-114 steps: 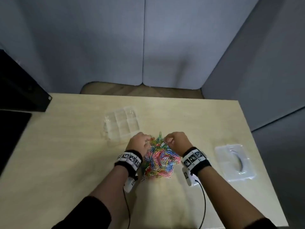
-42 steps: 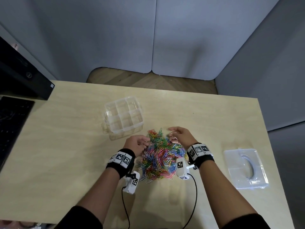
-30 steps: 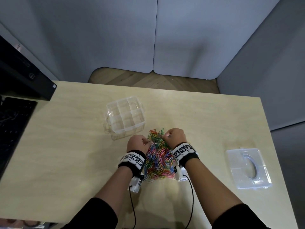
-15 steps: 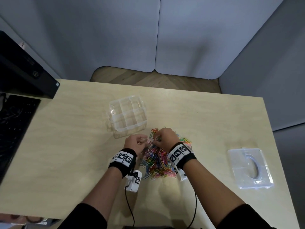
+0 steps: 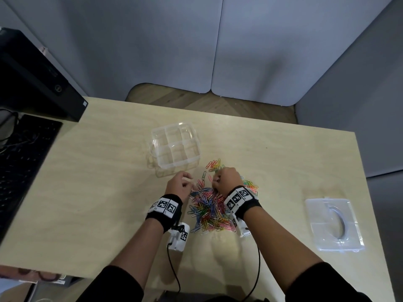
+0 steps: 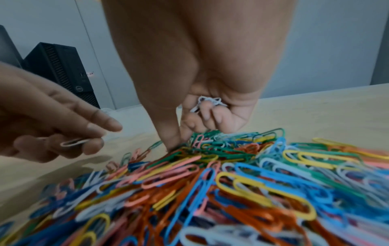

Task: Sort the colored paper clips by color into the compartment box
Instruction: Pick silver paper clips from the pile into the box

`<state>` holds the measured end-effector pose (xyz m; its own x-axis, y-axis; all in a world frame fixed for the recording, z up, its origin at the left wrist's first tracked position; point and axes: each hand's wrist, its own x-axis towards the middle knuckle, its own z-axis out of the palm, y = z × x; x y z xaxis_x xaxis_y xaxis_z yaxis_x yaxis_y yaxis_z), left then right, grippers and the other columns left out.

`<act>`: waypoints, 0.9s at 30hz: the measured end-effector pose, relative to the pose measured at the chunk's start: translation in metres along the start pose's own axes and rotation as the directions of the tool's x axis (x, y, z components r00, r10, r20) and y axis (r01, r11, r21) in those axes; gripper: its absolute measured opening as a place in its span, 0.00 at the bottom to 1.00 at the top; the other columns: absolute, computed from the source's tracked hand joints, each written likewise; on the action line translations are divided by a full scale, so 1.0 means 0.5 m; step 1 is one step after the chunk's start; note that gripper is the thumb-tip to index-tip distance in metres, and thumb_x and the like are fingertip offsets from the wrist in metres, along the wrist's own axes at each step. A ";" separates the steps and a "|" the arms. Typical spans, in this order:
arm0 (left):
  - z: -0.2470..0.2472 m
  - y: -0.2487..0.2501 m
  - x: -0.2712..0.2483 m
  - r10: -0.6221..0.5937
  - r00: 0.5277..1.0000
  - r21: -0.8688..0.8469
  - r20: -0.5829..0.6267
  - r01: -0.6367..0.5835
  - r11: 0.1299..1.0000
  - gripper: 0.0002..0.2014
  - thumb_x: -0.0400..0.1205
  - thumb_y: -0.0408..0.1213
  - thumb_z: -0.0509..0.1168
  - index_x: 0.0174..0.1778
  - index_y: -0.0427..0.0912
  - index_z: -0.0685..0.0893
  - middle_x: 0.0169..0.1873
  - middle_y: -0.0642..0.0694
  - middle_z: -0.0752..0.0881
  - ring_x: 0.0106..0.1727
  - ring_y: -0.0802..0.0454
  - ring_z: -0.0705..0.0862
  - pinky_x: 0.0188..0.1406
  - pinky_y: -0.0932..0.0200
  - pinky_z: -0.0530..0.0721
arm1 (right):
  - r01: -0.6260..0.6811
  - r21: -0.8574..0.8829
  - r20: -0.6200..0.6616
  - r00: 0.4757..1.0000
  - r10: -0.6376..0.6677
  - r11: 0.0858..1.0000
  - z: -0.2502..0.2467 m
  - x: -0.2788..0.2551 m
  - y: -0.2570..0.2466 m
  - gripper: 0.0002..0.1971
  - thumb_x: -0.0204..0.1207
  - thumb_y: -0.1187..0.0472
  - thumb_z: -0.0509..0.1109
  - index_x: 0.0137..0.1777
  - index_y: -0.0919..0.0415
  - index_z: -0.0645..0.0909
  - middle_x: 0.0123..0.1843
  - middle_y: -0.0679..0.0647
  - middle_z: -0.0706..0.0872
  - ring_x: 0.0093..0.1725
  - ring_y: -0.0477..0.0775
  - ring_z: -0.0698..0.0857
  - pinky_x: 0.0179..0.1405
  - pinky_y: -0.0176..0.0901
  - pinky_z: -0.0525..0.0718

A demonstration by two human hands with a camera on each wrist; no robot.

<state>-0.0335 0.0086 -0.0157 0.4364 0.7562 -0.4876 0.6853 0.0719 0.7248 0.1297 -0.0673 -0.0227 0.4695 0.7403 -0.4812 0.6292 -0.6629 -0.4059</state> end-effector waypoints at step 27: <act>0.017 -0.029 -0.036 -0.051 0.995 0.079 -0.087 0.058 0.995 0.09 0.74 0.45 0.78 0.40 0.42 0.92 0.40 0.50 0.91 0.42 0.56 0.86 0.49 0.60 0.85 | -0.107 0.249 -0.139 0.980 0.145 0.963 -0.031 -0.022 0.087 0.03 0.72 0.62 0.76 0.44 0.59 0.89 0.42 0.54 0.91 0.41 0.51 0.88 0.46 0.45 0.89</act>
<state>-0.0463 -0.0118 -0.0218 0.3485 0.8052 -0.4798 0.7532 0.0641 0.6547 0.1615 -0.1025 -0.0233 0.6370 0.6448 -0.4224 0.4014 -0.7453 -0.5324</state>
